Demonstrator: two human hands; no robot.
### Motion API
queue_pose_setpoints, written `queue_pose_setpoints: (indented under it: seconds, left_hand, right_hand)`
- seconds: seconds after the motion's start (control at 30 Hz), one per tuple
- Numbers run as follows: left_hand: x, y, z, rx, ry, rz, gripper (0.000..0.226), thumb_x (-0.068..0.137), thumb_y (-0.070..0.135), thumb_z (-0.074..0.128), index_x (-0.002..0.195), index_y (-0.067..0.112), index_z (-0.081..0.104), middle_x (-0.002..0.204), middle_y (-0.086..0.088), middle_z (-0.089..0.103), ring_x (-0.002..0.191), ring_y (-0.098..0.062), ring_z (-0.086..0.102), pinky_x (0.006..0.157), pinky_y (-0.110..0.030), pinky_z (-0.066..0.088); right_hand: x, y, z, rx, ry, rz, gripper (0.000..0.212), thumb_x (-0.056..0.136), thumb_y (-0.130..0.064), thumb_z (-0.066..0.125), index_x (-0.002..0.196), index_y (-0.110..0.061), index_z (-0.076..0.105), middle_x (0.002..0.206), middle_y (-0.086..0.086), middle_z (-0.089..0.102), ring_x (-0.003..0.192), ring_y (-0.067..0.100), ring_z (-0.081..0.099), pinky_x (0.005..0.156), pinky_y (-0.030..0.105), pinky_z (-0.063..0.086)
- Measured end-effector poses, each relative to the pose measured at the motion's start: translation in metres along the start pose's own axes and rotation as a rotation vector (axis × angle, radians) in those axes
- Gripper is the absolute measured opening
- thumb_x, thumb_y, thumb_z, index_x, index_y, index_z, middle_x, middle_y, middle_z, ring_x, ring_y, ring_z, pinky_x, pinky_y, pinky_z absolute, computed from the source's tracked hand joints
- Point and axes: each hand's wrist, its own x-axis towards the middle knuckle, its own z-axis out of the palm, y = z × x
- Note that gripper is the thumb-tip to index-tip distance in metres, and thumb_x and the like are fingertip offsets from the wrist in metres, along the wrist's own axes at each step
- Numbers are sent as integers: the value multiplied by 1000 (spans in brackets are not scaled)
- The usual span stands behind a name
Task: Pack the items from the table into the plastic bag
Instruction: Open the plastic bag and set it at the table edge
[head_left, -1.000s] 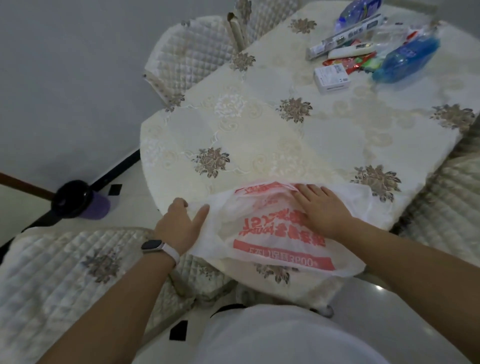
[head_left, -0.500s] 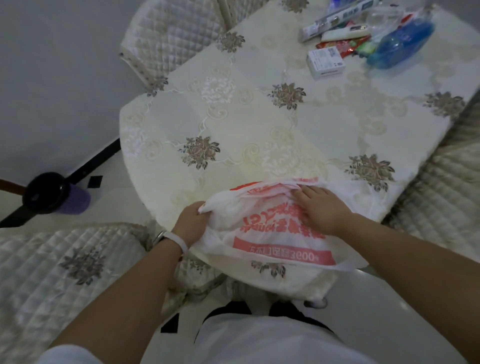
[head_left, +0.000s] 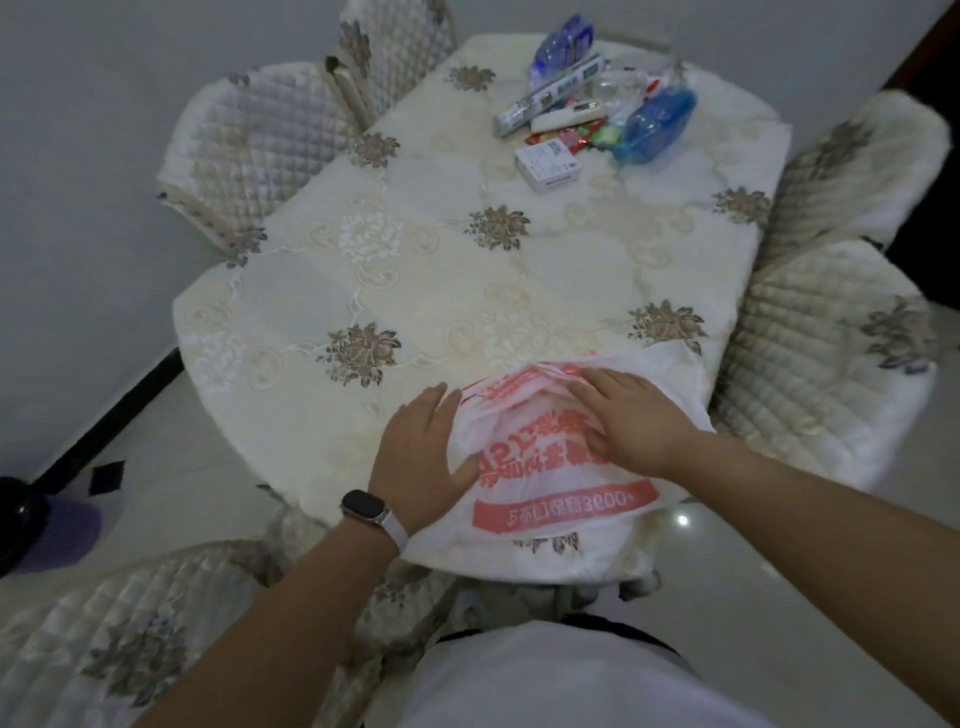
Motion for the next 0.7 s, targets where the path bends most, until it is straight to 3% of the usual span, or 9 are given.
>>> queue_pose_setpoints:
  seconds: [0.2, 0.5, 0.7]
  left_hand:
    - [21, 38, 13, 50, -20, 266, 61, 83, 40, 52, 137, 11, 50, 143, -15, 49, 132, -32, 44, 108, -53, 37]
    - [38, 125, 23, 113, -37, 389, 50, 85, 38, 54, 132, 20, 51, 142, -9, 50, 131, -29, 45, 107, -52, 38]
    - [45, 225, 47, 144, -37, 464, 48, 83, 33, 57, 128, 16, 57, 137, -12, 55, 123, -33, 52, 101, -49, 44]
  right_hand:
    - [-44, -4, -11, -50, 60, 134, 62, 91, -45, 55, 144, -15, 44, 151, 13, 40, 137, 34, 39, 112, 48, 29]
    - [-107, 36, -25, -67, 255, 260, 61, 86, -53, 41, 127, -12, 61, 133, 15, 58, 120, 34, 55, 98, 49, 45]
    - [-179, 99, -28, -5, 384, 310, 59, 86, -53, 46, 128, -13, 59, 133, 11, 57, 124, 31, 51, 101, 47, 40]
